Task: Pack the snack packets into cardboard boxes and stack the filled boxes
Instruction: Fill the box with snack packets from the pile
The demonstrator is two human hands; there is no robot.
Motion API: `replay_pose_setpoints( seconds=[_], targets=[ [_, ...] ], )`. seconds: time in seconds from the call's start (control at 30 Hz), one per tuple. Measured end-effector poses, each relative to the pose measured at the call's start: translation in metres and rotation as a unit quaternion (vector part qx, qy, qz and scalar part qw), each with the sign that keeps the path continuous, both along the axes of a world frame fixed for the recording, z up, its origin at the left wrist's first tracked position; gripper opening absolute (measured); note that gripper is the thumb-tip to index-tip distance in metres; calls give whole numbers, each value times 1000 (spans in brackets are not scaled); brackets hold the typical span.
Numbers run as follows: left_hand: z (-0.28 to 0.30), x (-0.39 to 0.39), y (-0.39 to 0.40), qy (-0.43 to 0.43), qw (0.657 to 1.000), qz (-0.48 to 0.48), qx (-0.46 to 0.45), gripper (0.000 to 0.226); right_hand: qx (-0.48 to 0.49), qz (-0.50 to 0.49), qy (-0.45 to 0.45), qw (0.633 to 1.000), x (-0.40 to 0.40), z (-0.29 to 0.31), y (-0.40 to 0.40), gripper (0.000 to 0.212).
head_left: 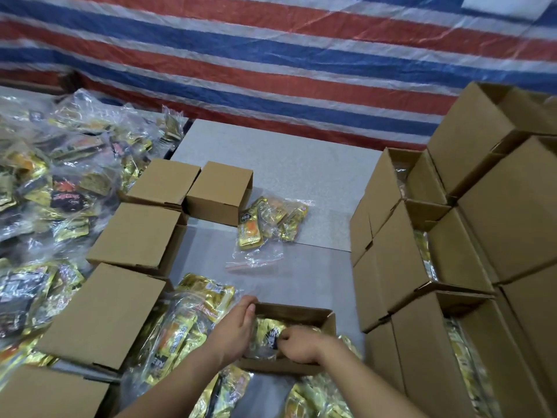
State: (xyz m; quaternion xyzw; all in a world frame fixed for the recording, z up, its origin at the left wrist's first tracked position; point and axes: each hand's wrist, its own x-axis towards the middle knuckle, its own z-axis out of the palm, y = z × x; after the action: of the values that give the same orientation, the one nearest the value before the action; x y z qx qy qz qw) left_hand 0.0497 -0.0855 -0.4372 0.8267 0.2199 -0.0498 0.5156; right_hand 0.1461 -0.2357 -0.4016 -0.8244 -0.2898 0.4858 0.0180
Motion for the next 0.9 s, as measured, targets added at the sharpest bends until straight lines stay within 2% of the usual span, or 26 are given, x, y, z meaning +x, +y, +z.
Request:
replay_pose_setpoints(
  seconds=[0.07, 0.1, 0.17, 0.23, 0.27, 0.33, 0.4, 0.43, 0.47, 0.53, 0.6, 0.63, 0.7, 0.77, 0.83, 0.9],
  targets=[
    [3, -1, -1, 3, 1000, -4, 2, 18, 52, -26, -22, 998, 0, 3, -4, 32],
    [6, 0, -1, 4, 1000, -5, 1, 17, 96, -47, -63, 992, 1, 8, -8, 29],
    [11, 1, -1, 8, 1000, -7, -2, 16, 210, -90, -204, 952, 6, 19, -12, 20],
    [14, 3, 2, 11, 1000, -13, 4, 17, 280, -67, -289, 913, 17, 29, -13, 21],
    [16, 4, 3, 15, 1000, -16, 6, 18, 263, -29, -296, 918, 24, 33, -12, 33],
    [21, 5, 3, 33, 998, -32, 33, 22, 156, 44, -277, 947, 35, 35, -10, 48],
    [28, 3, -1, 29, 988, -14, 152, 33, 61, 79, -245, 964, 39, 31, -11, 41],
    [34, 1, -7, -8, 973, 8, 229, 37, 39, 83, -236, 967, 40, 28, -13, 36],
    [40, -2, -14, -53, 957, 3, 286, 38, 36, 76, -235, 968, 40, 25, -15, 32],
    [52, -10, -27, -96, 936, -116, 319, 45, 44, 59, -241, 968, 41, 21, -18, 29],
    [56, -16, -40, -36, 907, -271, 322, 55, 43, 50, -242, 968, 41, 21, -18, 27],
    [57, -18, -43, -7, 888, -315, 336, 49, 42, 41, -240, 969, 40, 22, -18, 27],
    [59, -13, -45, 21, 871, -326, 368, 29, 46, 28, -237, 970, 40, 22, -20, 26],
    [68, -8, -39, 21, 862, -322, 391, 24, 58, 19, -245, 968, 37, 27, -23, 24],
    [81, -5, -27, -56, 848, -296, 435, 17, 76, 0, -252, 965, 36, 40, -28, 24],
    [98, -3, -16, -133, 853, -243, 442, 12, 95, -39, -252, 962, 36, 63, -32, 26]
  ],
)
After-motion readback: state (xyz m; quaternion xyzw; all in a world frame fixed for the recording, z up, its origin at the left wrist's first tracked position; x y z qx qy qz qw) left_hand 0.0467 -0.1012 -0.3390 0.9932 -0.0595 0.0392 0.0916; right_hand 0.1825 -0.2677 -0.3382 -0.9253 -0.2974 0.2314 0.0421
